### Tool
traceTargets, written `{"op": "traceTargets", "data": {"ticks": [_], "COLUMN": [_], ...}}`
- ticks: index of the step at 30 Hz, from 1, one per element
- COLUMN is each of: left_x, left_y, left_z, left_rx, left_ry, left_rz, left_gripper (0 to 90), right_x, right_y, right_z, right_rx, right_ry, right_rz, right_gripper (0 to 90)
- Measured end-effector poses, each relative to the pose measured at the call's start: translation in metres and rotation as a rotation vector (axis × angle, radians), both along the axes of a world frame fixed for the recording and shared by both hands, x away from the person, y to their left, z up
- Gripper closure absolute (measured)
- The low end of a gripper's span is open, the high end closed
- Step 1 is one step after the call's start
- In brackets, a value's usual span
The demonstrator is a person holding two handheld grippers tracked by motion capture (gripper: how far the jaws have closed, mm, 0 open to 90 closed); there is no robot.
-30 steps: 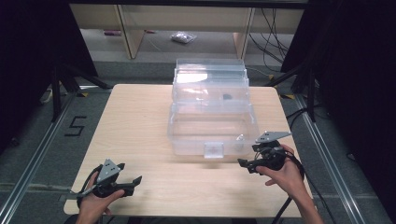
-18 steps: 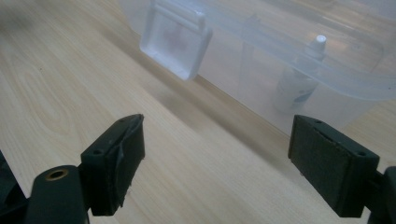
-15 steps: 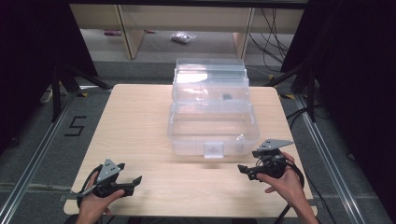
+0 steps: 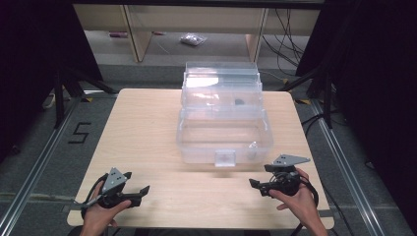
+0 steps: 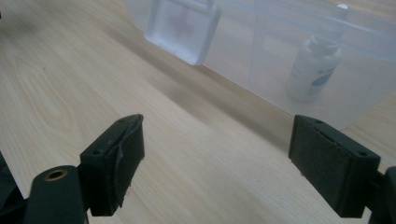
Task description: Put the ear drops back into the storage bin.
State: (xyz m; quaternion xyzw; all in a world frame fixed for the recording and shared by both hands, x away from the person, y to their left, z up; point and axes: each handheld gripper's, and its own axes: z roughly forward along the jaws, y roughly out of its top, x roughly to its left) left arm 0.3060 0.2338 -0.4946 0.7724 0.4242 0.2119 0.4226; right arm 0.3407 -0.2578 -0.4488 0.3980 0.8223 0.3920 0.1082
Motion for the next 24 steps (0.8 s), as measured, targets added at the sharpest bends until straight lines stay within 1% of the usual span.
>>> {"op": "traceTargets", "data": {"ticks": [1, 2, 4, 5, 6, 7, 8, 9, 10, 11, 12, 13, 14, 15, 16, 17, 18, 19, 20, 21, 22, 23, 24], "left_x": [0.0, 0.0, 0.0, 0.0, 0.0, 0.0, 0.0, 0.0, -0.001, -0.001, 0.0, 0.0, 0.0, 0.0, 0.0, 0.0, 0.0, 0.0, 0.0, 0.0, -0.001, 0.0, 0.0], "left_y": [0.0, 0.0, 0.0, 0.0, 0.0, 0.0, 0.0, 0.0, 0.0, 0.0, 0.0, 0.0, 0.0, 0.0, 0.0, 0.0, 0.0, 0.0, 0.0, 0.0, 0.0, 0.0, 0.0], "left_z": [0.0, 0.0, 0.001, 0.0, 0.0, 0.0, 0.0, 0.0, 0.001, 0.001, 0.001, 0.001, 0.001, 0.001, 0.001, 0.001, 0.001, 0.001, 0.001, 0.001, 0.001, 0.001, 0.001], "left_rx": [0.001, 0.001, 0.005, 0.001, -0.001, -0.001, 0.0, 0.007, 0.009, 0.009, 0.009, 0.009, 0.009, 0.009, 0.007, 0.007, 0.007, 0.007, 0.007, 0.006, 0.005, 0.003, 0.004], "left_ry": [0.0, 0.001, 0.003, 0.002, 0.002, 0.002, 0.001, 0.002, 0.002, 0.002, 0.002, 0.002, 0.002, 0.002, 0.001, 0.001, 0.002, 0.002, 0.001, 0.001, 0.0, 0.0, 0.0], "left_rz": [0.0, 0.0, 0.004, -0.001, 0.0, 0.0, -0.001, -0.005, -0.002, -0.002, -0.002, -0.002, -0.003, -0.003, -0.004, -0.004, -0.006, -0.006, -0.006, -0.006, -0.005, -0.006, -0.007], "left_gripper": [17.2, 17.1, 17.2, 17.2, 17.2, 17.1, 17.1, 17.2, 17.2, 17.2, 17.2, 17.1, 17.1, 17.1, 17.1, 17.1, 17.1, 17.1, 17.2, 17.2, 17.2, 17.2, 17.2], "right_x": [0.001, -0.002, -0.004, -0.002, -0.006, -0.004, -0.006, -0.007, -0.007, -0.007, -0.01, -0.01, -0.01, -0.01, -0.012, -0.012, -0.013, -0.013, -0.015, -0.017, -0.016, -0.018, -0.019], "right_y": [-0.001, 0.0, 0.001, 0.0, 0.002, 0.0, 0.002, 0.002, 0.002, 0.002, 0.003, 0.003, 0.001, 0.001, 0.002, 0.002, 0.001, 0.001, 0.0, 0.001, -0.002, -0.002, -0.002], "right_z": [-0.001, -0.002, -0.005, -0.007, -0.008, -0.009, -0.011, -0.012, -0.013, -0.013, -0.014, -0.014, -0.016, -0.016, -0.019, -0.019, -0.021, -0.021, -0.022, -0.022, -0.024, -0.024, -0.025], "right_rx": [-0.01, -0.001, 0.002, -0.009, 0.003, -0.014, -0.007, -0.008, -0.012, -0.012, -0.005, -0.005, -0.006, -0.006, 0.005, 0.005, -0.005, -0.005, -0.006, 0.006, -0.009, 0.004, 0.006], "right_ry": [-0.025, 0.0, 0.009, -0.017, 0.014, -0.014, 0.007, 0.012, 0.003, 0.003, 0.021, 0.021, 0.001, 0.001, 0.015, 0.015, 0.001, 0.001, 0.017, 0.032, 0.01, 0.037, 0.038], "right_rz": [0.011, -0.001, 0.002, 0.027, 0.003, 0.021, 0.015, 0.009, 0.024, 0.024, 0.012, 0.012, 0.027, 0.027, 0.027, 0.027, 0.031, 0.031, 0.019, 0.01, 0.026, 0.013, 0.009], "right_gripper": [19.0, 19.0, 18.9, 18.8, 18.8, 18.7, 18.7, 18.6, 18.5, 18.5, 18.5, 18.5, 18.3, 18.3, 18.3, 18.3, 18.2, 18.2, 17.7, 17.7, 17.6, 17.4, 17.3]}}
